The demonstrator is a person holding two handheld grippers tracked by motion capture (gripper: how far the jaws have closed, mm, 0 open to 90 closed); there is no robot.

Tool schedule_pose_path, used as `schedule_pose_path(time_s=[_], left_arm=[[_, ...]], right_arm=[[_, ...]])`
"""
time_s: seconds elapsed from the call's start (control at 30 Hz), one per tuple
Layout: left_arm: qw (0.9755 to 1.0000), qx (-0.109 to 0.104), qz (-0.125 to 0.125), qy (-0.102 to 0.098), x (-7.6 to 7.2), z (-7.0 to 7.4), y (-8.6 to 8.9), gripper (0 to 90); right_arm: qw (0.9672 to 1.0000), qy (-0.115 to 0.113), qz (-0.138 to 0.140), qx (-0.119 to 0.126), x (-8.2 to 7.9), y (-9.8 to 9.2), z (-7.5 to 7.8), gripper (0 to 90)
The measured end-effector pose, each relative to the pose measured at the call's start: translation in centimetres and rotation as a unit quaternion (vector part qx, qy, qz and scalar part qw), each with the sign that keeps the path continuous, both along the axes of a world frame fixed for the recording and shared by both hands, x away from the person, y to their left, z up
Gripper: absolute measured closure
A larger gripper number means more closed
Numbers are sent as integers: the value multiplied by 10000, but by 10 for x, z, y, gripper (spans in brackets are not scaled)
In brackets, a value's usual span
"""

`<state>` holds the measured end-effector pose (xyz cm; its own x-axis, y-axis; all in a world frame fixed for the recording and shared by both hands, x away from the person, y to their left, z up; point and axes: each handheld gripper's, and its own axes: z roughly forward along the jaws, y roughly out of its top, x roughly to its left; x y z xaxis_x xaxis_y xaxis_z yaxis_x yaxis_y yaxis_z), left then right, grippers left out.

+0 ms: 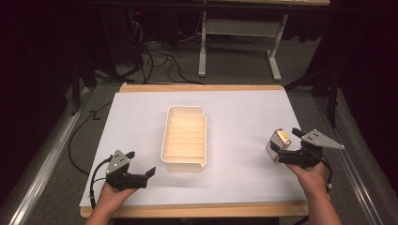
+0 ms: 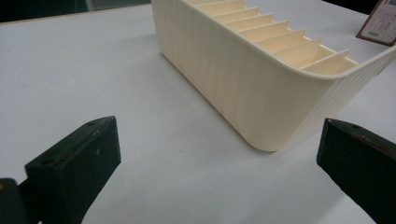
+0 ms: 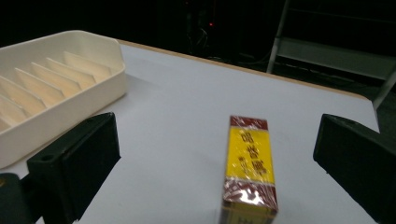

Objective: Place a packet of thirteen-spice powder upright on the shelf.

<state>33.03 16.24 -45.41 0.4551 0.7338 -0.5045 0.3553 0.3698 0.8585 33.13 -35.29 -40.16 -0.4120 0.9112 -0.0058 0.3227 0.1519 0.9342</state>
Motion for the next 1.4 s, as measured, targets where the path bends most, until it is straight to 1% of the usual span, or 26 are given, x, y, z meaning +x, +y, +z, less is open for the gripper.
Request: schedule_pose_path(time_s=[0.1,0.17,0.2,0.27,0.37,0.43,0.5,0.6,0.63,0.7,0.73,0.8,0.83,0.93,1.0,1.03,1.07,1.1,1.2,1.33,1.4], left_arm=[[10000,16,-3,3,0,0,0,3],[10000,-2,27,-9,0,0,1,3],[10000,21,30,-12,0,0,1,3],[10000,31,30,-7,-1,0,0,2],[10000,74,46,-46,-1,1,2,1],[10000,51,65,-47,-1,1,2,1],[10000,75,40,-52,-1,0,2,1],[9999,60,68,-79,-1,1,2,1],[9999,56,70,-81,-1,1,2,1],[9999,80,50,-76,-1,1,2,2],[9999,69,46,-90,-1,1,1,1],[9999,60,54,-102,-1,1,1,2],[9999,61,49,-100,-2,1,1,1],[9999,99,4,-92,-2,1,0,1],[9999,103,-8,-88,-2,0,-1,2],[9999,108,-12,-86,-2,0,-1,2],[9999,102,-35,-71,-3,0,-2,2],[9998,149,-59,-72,-3,-1,-2,2],[9999,140,-69,-75,-3,-1,-3,2],[9998,156,-84,-83,-3,-1,-4,2],[9998,151,-77,-89,-3,0,-3,2]], right_arm=[[9999,94,-64,86,2,-4,-7,9],[9998,133,-91,65,3,-5,-10,10],[9998,158,-100,41,4,-5,-12,9],[9998,164,-116,75,5,-5,-13,10],[9997,187,-126,47,5,-5,-16,12],[9996,236,-124,44,6,-4,-18,12],[9996,245,-125,38,6,-4,-19,15],[9995,273,-139,52,6,-4,-22,22],[9995,280,-128,85,7,-5,-24,25],[9992,328,-139,184,8,-6,-27,44],[9989,371,-133,236,9,-6,-30,67],[9990,385,-129,209,9,-6,-31,72],[9987,418,-160,234,10,-5,-33,85],[9987,387,-181,286,10,-5,-33,99],[9989,357,-182,244,9,-4,-34,114],[9988,385,-189,228,9,-3,-35,116],[9988,385,-184,223,10,-3,-35,129],[9988,394,-204,227,9,-3,-36,146],[9986,405,-249,225,9,-1,-37,187],[9986,371,-306,223,9,0,-38,291],[9988,344,-307,163,8,1,-38,330]])
